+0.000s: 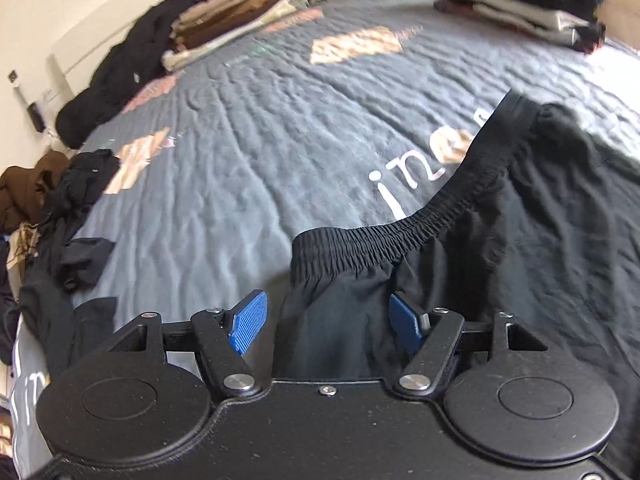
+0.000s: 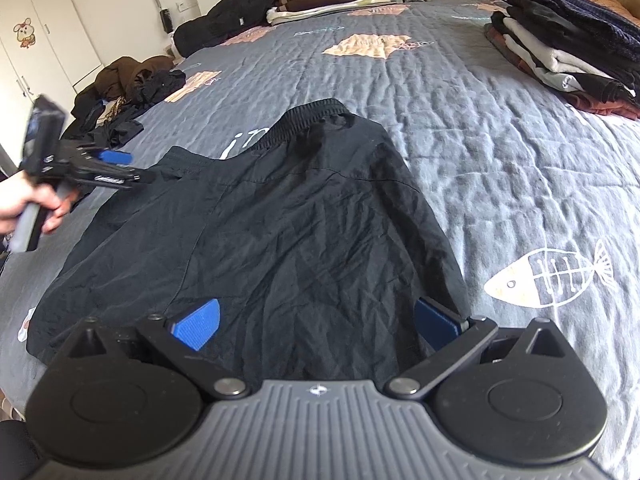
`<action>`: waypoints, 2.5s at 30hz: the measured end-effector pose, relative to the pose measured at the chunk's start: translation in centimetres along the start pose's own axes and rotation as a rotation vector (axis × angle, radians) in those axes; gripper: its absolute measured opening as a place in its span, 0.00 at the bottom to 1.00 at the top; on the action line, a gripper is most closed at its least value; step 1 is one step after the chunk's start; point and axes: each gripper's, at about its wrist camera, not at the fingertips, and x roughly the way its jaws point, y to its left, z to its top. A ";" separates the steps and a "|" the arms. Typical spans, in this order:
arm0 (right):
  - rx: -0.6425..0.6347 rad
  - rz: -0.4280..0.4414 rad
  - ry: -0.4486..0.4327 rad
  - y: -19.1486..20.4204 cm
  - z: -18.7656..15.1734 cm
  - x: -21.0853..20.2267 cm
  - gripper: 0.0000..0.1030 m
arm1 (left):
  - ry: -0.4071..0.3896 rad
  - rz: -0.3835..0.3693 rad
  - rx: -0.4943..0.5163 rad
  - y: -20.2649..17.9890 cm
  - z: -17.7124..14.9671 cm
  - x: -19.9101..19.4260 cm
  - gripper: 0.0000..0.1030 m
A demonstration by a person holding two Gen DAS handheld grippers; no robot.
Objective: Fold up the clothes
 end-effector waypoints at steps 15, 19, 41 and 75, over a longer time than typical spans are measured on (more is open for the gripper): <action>0.003 0.026 0.035 0.7 1.1 2.5 1.00 | 0.075 0.015 -0.050 2.2 0.7 4.9 0.10; -0.007 0.024 0.036 0.8 1.0 2.5 1.00 | 0.065 0.067 -0.065 3.2 0.8 4.7 0.10; 0.066 0.016 -0.062 -1.9 1.9 -1.0 1.00 | -0.195 -0.217 -0.081 -13.7 -8.6 -16.0 0.60; -0.684 -0.108 -0.165 -4.0 -8.5 -7.9 1.00 | -0.228 0.107 -0.034 -30.2 -16.2 -18.5 0.52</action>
